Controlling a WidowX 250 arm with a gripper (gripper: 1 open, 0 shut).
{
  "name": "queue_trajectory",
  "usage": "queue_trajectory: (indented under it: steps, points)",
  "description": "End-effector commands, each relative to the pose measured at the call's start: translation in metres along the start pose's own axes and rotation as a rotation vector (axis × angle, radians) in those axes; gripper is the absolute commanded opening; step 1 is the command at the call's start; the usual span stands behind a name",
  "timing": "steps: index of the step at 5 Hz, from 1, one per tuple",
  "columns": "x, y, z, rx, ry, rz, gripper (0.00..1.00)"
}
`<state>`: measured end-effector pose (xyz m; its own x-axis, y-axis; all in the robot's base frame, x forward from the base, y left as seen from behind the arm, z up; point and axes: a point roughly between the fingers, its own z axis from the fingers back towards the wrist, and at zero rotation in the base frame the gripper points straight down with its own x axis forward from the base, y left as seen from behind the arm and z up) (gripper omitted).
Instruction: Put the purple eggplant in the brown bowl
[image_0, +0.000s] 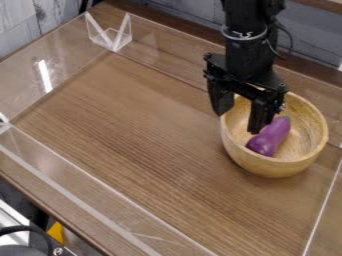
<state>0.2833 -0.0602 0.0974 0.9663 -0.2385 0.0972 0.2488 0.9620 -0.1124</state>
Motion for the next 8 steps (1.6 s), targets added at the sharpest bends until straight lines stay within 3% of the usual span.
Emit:
queue_trajectory:
  steps: [1,2,3,4,5,6,8]
  points:
    - [0.007,0.004,0.027,0.019,-0.054,-0.001,1.0]
    - [0.01,0.01,0.039,0.031,-0.061,0.011,1.0]
    - [0.003,0.041,0.045,0.064,-0.082,0.026,0.0]
    - [0.001,0.064,0.045,0.084,-0.098,0.03,1.0]
    - [0.015,0.061,0.041,0.088,-0.102,0.026,0.0]
    - [0.031,0.055,0.036,0.092,-0.105,0.016,0.0]
    - [0.046,0.059,0.013,0.108,-0.104,0.084,0.0]
